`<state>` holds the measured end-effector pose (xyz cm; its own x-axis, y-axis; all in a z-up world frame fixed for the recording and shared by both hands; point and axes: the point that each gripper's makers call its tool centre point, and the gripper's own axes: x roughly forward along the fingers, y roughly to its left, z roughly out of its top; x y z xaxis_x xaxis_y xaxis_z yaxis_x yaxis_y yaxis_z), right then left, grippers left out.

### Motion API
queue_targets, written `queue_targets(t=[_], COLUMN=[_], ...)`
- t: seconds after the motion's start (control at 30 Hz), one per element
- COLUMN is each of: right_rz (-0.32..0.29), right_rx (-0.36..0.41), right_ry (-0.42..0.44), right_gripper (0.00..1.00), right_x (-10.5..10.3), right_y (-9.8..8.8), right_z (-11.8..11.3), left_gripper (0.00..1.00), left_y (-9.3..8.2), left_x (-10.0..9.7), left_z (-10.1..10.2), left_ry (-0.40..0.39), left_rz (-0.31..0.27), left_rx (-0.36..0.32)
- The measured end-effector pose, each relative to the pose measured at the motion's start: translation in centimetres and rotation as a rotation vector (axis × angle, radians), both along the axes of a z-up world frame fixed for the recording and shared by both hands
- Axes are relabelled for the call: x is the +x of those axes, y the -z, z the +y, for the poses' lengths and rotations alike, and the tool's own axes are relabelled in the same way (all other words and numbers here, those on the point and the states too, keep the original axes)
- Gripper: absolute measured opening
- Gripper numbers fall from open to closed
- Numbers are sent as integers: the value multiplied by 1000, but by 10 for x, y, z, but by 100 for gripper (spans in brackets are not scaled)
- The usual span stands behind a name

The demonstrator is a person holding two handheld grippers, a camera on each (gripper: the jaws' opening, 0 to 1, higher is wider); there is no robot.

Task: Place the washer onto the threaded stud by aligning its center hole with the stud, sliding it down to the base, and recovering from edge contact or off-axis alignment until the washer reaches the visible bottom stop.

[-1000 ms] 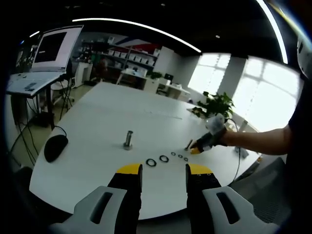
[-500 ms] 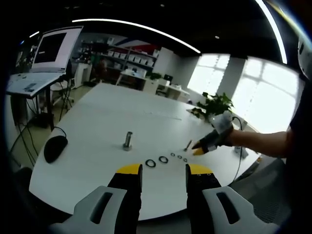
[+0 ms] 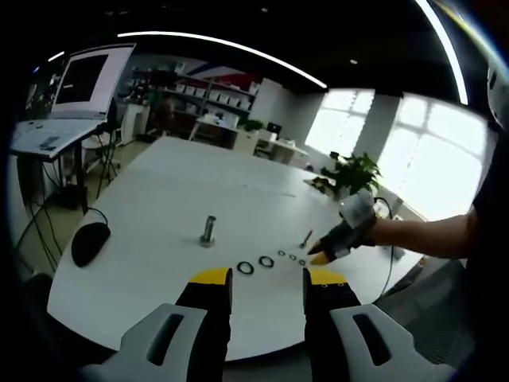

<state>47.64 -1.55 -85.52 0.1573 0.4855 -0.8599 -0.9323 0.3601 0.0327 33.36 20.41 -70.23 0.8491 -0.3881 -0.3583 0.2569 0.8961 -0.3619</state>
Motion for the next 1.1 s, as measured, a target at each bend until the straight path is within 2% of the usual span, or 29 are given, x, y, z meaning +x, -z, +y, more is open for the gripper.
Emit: queue_targets(t=[0.37, 0.4, 0.53, 0.63, 0.87, 1.1], right_rz=[-19, -36, -34, -41, -36, -38], right_rx=[-41, -39, -34, -35, -34, -10], right_ry=[-49, -57, -56, -69, -63, -50], right_gripper=[23, 22, 21, 15, 14, 14], right_x=[-2, -1, 0, 1, 1, 4], right_y=[12, 11, 10, 10, 9, -4], right_z=[6, 7, 8, 8, 8, 6], left_gripper=[33, 33, 33, 33, 33, 33], left_y=[-2, -2, -2, -2, -2, -2], left_x=[0, 0, 0, 1, 1, 1], left_z=[-1, -1, -1, -1, 0, 0], left_ry=[-4, -5, -8, -9, -10, -10], left_rz=[1, 1, 0, 0, -1, 0], left_rx=[0, 0, -1, -1, -2, -1])
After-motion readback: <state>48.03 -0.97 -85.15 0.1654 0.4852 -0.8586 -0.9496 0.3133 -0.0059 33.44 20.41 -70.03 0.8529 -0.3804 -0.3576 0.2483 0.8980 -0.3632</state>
